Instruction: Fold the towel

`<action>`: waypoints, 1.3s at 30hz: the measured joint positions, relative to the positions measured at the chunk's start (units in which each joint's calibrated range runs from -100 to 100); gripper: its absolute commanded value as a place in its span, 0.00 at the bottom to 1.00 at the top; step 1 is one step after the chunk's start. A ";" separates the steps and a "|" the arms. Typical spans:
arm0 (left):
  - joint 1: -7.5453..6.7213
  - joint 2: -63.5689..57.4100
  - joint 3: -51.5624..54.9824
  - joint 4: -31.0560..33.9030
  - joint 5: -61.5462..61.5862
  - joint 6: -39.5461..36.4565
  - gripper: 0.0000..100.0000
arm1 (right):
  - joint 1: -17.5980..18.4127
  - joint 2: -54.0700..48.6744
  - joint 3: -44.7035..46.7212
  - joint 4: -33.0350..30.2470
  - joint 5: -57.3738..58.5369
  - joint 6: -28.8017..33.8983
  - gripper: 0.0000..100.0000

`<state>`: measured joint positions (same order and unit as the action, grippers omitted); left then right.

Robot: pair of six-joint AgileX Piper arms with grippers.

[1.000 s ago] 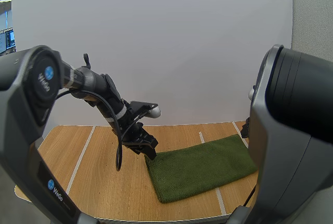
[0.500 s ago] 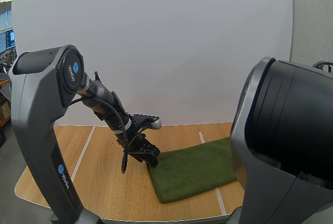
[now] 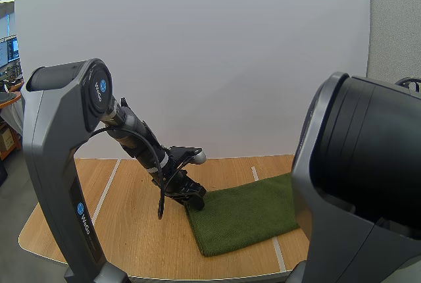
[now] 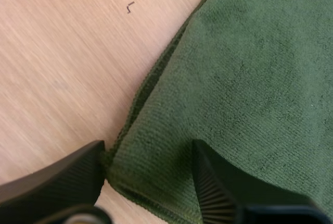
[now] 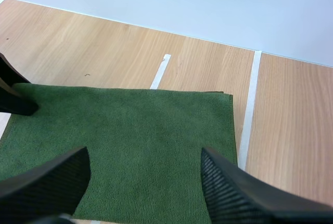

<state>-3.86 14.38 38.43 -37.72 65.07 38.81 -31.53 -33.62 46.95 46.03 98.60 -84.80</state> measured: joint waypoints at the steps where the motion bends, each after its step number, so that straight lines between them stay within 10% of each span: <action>1: 0.00 0.14 -0.13 -0.09 -0.07 0.13 0.32 | 0.00 0.00 0.00 0.00 0.00 0.00 1.00; 3: 0.00 0.29 -0.13 -0.39 -0.48 0.35 0.00 | 0.00 0.00 0.00 0.00 0.00 0.00 1.00; 24: 0.19 -4.10 -9.93 12.58 1.92 -3.45 0.00 | 0.00 0.00 0.00 0.00 0.00 0.00 1.00; 39: 4.93 -4.10 -15.17 15.31 2.42 -3.54 0.03 | 0.00 0.00 0.00 0.57 0.00 0.00 1.00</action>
<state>1.08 10.28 23.26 -22.41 67.48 35.26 -31.53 -33.62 46.95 46.60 98.60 -84.80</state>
